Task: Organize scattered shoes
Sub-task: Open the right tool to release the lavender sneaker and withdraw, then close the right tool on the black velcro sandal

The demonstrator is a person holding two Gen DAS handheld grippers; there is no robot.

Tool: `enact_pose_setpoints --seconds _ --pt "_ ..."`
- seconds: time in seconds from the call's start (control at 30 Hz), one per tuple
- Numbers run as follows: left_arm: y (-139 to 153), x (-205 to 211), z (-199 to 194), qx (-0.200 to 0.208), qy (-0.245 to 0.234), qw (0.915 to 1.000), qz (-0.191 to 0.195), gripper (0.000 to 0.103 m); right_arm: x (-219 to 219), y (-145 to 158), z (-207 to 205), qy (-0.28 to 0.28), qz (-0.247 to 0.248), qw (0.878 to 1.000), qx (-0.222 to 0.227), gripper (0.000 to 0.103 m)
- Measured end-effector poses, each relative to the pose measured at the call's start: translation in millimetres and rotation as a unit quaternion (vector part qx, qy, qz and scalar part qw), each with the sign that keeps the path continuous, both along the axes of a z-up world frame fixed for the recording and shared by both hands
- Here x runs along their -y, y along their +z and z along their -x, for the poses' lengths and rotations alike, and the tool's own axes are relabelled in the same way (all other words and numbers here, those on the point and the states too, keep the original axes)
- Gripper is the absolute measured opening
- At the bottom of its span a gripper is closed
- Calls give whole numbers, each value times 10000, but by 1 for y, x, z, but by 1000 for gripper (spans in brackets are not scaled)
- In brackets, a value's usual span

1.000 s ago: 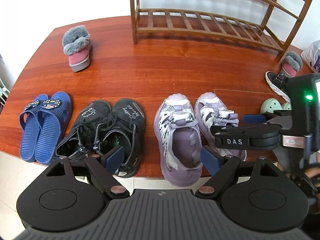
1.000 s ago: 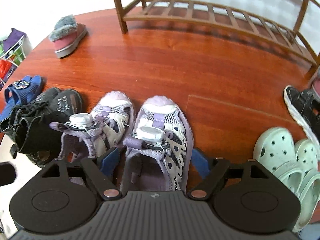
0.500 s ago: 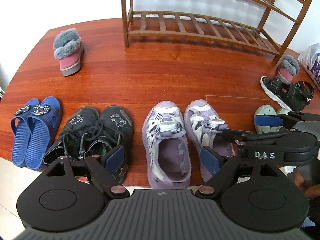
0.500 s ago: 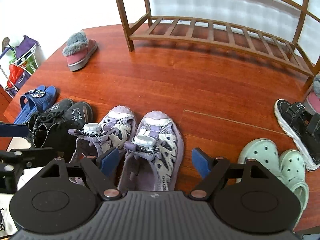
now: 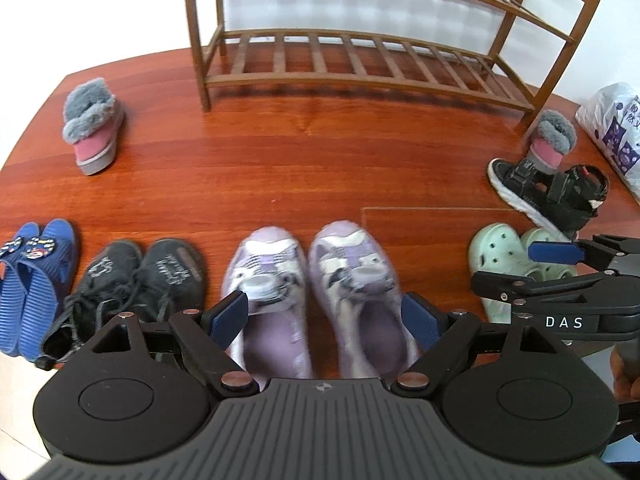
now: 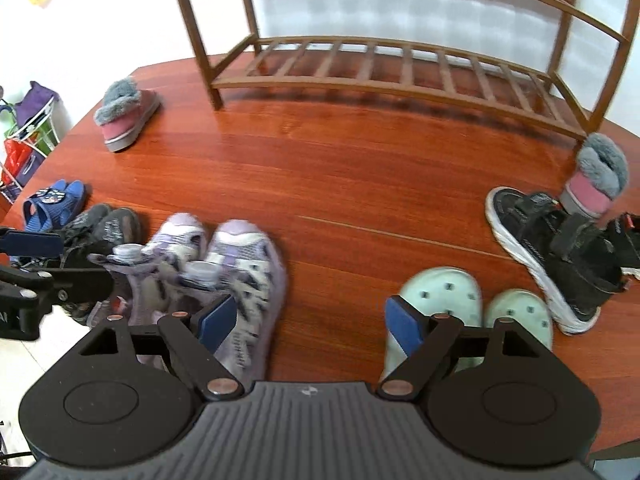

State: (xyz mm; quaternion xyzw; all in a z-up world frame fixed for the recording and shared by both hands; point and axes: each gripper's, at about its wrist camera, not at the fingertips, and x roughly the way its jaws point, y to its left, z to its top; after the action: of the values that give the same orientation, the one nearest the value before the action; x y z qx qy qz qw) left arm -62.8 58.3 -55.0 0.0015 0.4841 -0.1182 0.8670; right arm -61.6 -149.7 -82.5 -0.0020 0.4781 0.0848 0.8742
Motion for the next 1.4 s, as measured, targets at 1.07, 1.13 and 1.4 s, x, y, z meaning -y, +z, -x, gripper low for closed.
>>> enact_pose_setpoints --seconds 1.07,1.13,1.4 --pt "-23 179 20 -520 482 9974 133 88 226 -23 -84 959 817 9911 -427 102" --pt "-25 188 25 -551 536 9970 120 88 227 -28 -94 1107 843 9892 -460 102" --pt "-34 208 38 -755 822 9937 75 88 220 -63 -130 1508 951 9807 -807 102"
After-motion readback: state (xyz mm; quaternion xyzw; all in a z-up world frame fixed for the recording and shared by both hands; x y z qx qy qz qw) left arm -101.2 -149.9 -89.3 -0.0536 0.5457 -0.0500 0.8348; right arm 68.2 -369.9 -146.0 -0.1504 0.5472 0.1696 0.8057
